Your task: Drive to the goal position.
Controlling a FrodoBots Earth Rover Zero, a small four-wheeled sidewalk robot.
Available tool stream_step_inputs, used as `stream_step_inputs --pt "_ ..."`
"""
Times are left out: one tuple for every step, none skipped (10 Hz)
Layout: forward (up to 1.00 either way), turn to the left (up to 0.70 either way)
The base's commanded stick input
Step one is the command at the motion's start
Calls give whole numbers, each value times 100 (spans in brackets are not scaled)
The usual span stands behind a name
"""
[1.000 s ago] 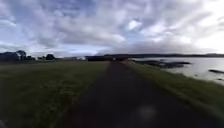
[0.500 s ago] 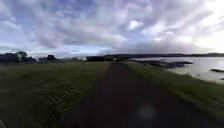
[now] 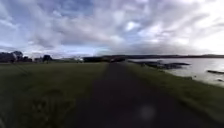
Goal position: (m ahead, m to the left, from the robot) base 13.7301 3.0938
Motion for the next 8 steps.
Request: stream_step_inputs --pt "70 0" --pt "70 0" --pt "70 0" --pt "70 0" --pt "70 0" --pt "70 0" --pt "70 0" --pt "70 0"
